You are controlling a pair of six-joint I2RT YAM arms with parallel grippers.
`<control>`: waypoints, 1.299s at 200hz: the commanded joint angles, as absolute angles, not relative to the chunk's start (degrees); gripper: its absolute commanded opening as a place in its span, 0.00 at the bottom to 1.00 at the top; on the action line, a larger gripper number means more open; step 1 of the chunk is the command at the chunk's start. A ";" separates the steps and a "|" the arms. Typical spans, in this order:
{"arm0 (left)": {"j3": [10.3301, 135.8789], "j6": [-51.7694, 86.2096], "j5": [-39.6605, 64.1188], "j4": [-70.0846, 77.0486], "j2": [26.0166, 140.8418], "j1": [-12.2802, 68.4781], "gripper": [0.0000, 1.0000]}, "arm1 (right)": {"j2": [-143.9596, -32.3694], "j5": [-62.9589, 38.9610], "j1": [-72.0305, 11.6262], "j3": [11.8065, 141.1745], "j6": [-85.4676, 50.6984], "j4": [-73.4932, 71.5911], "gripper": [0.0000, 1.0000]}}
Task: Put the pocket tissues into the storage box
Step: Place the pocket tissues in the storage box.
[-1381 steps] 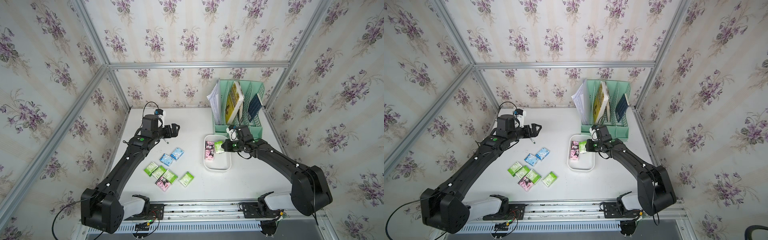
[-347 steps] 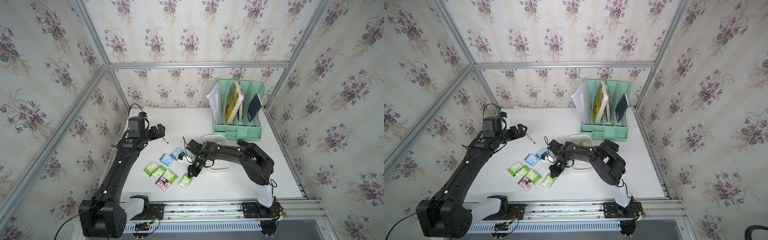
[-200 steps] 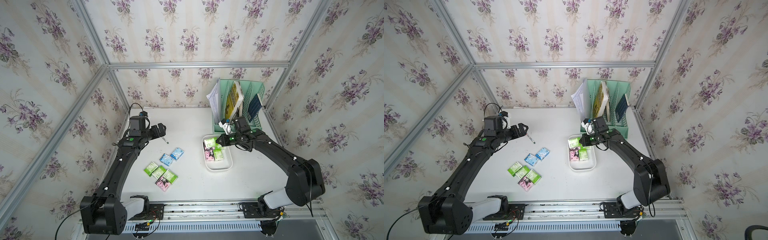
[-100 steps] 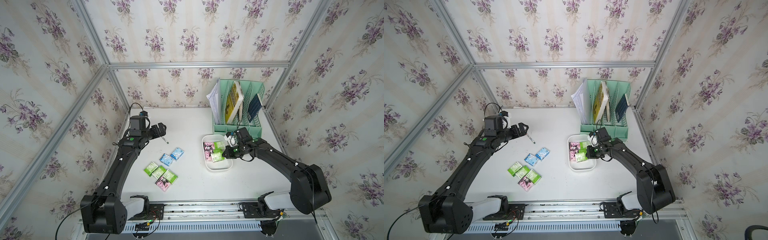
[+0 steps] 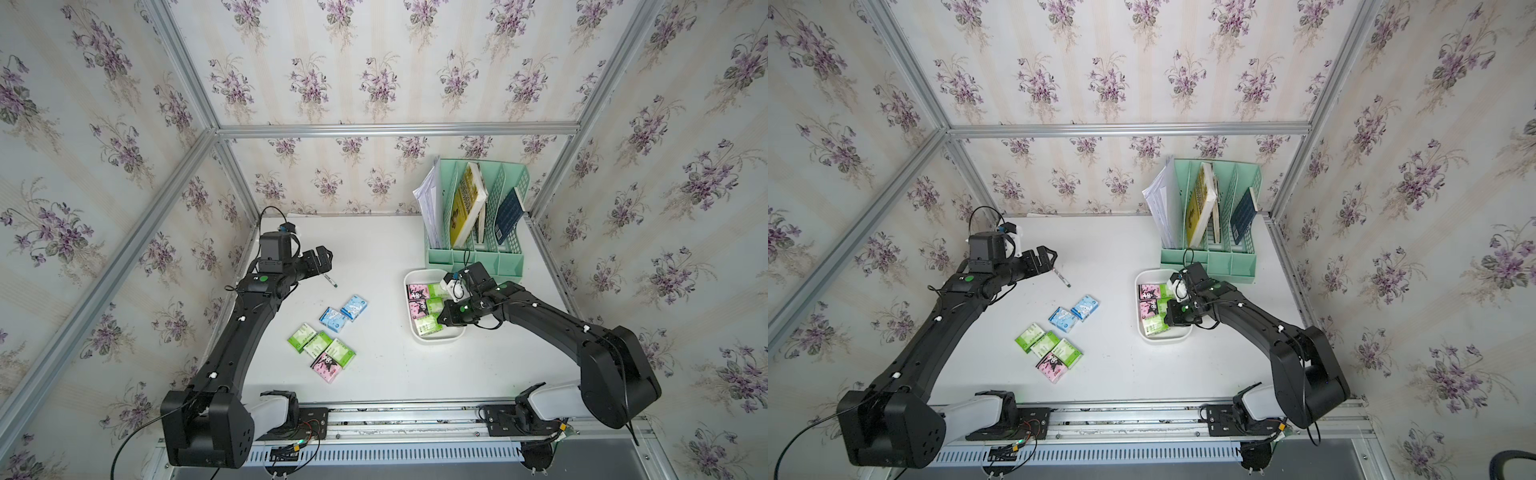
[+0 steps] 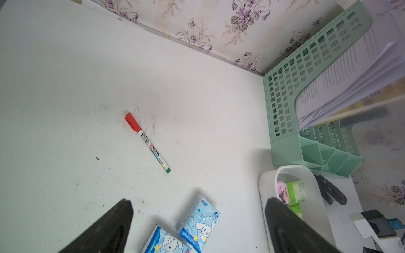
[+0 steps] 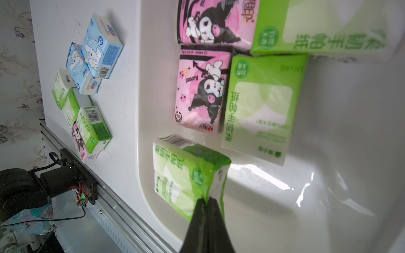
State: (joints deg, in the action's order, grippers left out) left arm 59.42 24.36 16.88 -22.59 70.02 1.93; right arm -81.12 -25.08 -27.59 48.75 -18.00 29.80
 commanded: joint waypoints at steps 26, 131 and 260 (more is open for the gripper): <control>59.94 23.64 16.87 -21.88 70.66 1.94 0.99 | -82.75 -26.62 -27.94 49.18 -18.98 29.33 0.12; 60.02 23.78 17.16 -21.53 71.20 1.94 0.99 | -84.28 -26.02 -28.39 50.02 -17.40 31.33 0.26; 59.59 23.38 16.91 -21.97 71.06 1.94 0.99 | -87.41 -18.82 -28.13 52.20 -16.96 35.70 0.24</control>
State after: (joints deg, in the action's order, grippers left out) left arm 59.55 24.10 16.93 -22.31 70.91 1.96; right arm -86.19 -21.52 -28.21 51.92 -17.78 32.51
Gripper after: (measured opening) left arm 0.988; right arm 0.230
